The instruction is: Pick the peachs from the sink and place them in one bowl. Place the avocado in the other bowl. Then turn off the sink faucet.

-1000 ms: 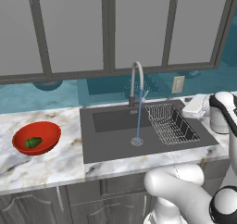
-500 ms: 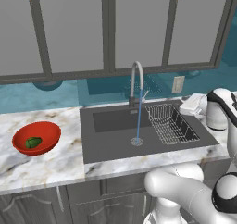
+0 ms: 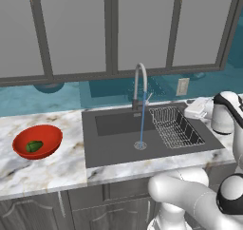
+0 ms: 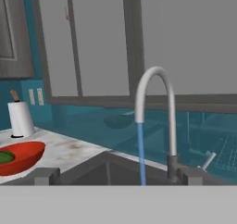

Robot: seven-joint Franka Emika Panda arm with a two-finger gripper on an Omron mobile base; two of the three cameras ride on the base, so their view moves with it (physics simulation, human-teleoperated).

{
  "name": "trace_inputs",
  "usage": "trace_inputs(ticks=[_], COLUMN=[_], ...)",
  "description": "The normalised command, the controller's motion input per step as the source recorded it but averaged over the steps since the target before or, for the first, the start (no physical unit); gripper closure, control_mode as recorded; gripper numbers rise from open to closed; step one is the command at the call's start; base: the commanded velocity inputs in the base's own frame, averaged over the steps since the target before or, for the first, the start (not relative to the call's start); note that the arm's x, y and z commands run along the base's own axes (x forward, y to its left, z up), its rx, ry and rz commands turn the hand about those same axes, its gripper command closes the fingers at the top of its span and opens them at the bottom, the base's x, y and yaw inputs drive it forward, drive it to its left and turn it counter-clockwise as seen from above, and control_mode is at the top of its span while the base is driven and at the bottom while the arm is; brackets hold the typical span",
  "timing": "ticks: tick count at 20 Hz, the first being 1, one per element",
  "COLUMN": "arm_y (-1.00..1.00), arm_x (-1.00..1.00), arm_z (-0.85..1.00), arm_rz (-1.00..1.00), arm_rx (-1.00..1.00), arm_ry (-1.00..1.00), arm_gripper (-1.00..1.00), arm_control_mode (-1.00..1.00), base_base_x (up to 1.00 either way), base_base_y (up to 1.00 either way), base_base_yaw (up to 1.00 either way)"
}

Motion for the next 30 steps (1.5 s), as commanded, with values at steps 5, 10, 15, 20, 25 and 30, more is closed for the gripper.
trace_inputs(ticks=[5, 10, 15, 20, 25, 30], arm_y=[0.03, 0.09, 0.02, 0.0, -0.08, -0.11], arm_x=[0.0, 0.0, 0.15, 0.32, 0.32, 0.21], arm_z=[0.0, 0.0, 0.0, 0.0, 0.0, -0.06], arm_rz=[-0.09, -0.11, -0.04, 0.0, 0.0, 0.0], arm_rx=[0.0, 0.0, 0.0, 0.0, 0.01, 0.01], arm_ry=[0.0, 0.0, 0.0, 0.0, 0.0, 0.0], arm_gripper=[-1.0, -1.0, -1.0, -1.0, -1.0, -1.0], arm_control_mode=[-1.0, -1.0, -1.0, -1.0, -1.0, -1.0], base_base_x=[0.0, 0.0, 0.0, 0.0, 0.0, 0.0], base_base_y=[0.0, 0.0, 0.0, 0.0, 0.0, 0.0], base_base_yaw=[0.0, 0.0, 0.0, 0.0, 0.0, 0.0])
